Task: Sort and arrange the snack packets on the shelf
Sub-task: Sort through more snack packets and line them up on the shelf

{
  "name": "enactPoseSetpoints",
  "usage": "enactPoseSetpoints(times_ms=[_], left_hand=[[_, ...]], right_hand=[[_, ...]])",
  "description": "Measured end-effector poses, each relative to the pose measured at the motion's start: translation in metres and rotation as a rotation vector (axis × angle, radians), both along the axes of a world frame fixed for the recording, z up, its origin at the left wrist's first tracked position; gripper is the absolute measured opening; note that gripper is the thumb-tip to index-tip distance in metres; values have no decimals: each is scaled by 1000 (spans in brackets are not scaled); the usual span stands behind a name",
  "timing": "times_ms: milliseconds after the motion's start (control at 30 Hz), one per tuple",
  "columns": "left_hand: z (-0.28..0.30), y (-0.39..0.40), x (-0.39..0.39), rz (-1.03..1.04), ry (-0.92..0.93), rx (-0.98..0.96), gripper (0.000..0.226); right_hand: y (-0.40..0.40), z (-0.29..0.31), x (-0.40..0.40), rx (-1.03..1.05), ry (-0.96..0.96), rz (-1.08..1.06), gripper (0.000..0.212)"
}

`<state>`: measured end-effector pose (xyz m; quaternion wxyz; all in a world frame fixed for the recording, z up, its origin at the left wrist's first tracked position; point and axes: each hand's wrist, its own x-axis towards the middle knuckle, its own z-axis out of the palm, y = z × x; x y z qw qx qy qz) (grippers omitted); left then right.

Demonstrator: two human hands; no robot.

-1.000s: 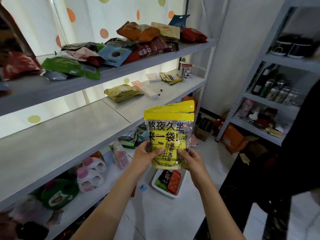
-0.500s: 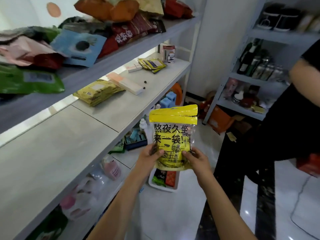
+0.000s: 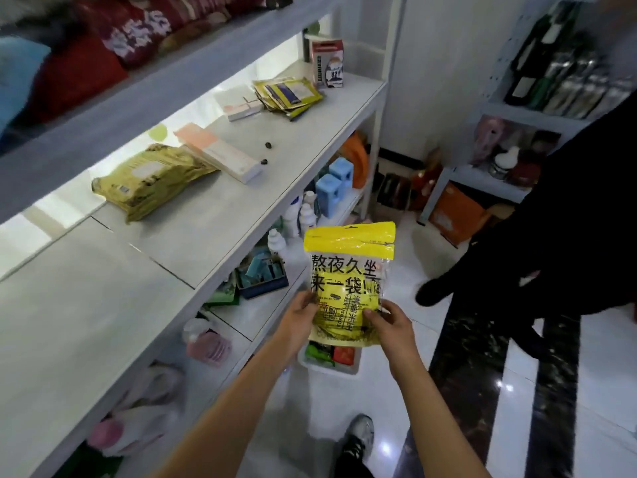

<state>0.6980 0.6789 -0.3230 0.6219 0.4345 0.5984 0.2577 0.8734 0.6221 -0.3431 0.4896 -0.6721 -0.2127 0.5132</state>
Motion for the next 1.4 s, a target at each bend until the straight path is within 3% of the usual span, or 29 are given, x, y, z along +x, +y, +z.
enactPoseSetpoints(times_ms=[133,267,433,667,800,933,1033,1233,1400], left_hand=[[-29,31,17,9,38,24,20],[-79,60,28,78,91,24,30],[-194,91,45,91,151,-54,27],[-389,110,41,-76,308,-143,32],[-500,118,26,-29,297,-306,39],[-575,133,17,-139,380,-289,39],[-630,154,11,-121,321,-338,37],[-691,196,6,-228,365,-327,34],[-670,201,15,-391,492,-290,46]], right_hand=[[37,-34,20,-34,-5,45,28],[65,-71,33,-66,-22,61,31],[90,-180,41,-202,-18,41,30],[99,-381,33,-440,8,20,39],[106,-490,18,-544,-30,75,43],[123,-572,8,-618,-90,183,24],[139,-628,1,-639,-79,207,39],[178,-679,0,-634,-77,128,44],[189,-664,3,-631,-155,157,62]])
